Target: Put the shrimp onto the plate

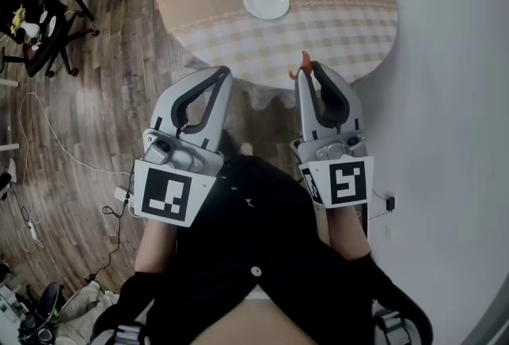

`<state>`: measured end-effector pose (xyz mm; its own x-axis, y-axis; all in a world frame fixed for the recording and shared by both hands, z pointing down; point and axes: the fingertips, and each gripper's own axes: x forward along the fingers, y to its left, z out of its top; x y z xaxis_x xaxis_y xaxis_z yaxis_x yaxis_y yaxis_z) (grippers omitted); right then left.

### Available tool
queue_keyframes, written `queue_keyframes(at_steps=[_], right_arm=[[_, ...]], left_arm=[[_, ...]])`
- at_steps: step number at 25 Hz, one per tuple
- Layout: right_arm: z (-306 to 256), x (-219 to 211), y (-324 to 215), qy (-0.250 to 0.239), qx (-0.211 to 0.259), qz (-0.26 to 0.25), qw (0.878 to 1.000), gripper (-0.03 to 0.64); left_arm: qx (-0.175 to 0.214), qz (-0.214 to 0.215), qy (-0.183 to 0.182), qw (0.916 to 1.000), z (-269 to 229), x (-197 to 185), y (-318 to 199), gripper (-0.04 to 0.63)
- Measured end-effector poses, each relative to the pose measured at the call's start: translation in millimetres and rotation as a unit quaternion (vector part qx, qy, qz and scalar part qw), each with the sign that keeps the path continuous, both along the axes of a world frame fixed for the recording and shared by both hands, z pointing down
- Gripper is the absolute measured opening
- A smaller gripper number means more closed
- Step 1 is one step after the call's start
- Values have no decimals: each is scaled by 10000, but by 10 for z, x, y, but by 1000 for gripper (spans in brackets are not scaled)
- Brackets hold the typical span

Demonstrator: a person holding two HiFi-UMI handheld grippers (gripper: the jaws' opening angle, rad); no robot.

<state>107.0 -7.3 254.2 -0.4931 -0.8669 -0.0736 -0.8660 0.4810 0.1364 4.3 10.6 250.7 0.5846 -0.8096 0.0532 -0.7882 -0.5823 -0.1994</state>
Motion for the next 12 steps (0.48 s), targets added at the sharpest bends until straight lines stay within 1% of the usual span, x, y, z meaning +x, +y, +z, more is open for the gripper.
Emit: queue_keyframes(at_steps=[6,12], right_arm=[[7,10,-134,9,-12,92,10000,48],[-28,-13,-373,61,7,216,9997,48]], left_arm=[[-23,62,30,10000,22,-8,-144,3],[-1,179,79,9998,-2,-29,-431,3]])
